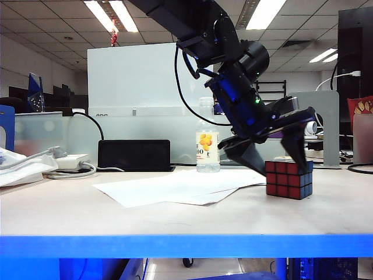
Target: Rotate the Rubik's Cube so that the bottom side is facing up.
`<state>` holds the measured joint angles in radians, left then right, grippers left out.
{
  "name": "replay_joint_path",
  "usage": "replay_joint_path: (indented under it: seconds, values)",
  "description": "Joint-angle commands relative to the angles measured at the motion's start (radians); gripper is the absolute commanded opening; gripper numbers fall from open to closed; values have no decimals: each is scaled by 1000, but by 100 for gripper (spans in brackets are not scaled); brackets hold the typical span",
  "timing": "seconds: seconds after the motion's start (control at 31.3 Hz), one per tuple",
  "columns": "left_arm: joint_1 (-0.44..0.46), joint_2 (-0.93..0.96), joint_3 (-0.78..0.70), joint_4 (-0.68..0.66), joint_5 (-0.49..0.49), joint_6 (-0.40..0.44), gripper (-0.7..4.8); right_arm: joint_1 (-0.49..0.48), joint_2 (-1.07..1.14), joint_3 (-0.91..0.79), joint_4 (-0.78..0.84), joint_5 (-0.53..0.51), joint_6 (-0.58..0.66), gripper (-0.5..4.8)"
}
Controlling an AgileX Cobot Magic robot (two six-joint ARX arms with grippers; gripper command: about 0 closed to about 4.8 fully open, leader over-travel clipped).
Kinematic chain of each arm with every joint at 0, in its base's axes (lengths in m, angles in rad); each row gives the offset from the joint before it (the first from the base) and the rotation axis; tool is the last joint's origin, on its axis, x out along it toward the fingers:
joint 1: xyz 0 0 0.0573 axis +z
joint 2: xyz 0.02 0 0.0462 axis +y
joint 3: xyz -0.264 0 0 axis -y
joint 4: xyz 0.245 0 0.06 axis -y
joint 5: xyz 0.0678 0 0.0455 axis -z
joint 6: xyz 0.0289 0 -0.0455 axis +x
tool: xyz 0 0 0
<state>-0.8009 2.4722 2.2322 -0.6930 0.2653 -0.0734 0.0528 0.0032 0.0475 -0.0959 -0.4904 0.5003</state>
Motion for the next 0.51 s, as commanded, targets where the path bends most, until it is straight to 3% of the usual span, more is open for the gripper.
replay_joint_path:
  seconds: [0.03, 0.1, 0.22, 0.32, 0.51]
  values:
    - [4, -3, 5, 31, 62, -18, 182, 0, -2, 3, 10, -3, 2, -1]
    - [6, -3, 5, 41, 100, -51, 146, 0, -2, 3, 10, -3, 2, -1]
    - [9, -3, 5, 52, 179, -106, 147, 0, -2, 3, 10, -6, 2, -1]
    - [19, -3, 5, 52, 322, -149, 147, 0, -2, 3, 10, -6, 2, -1]
    - [28, -3, 5, 52, 483, -206, 147, 1, -2, 3, 10, -6, 2, -1]
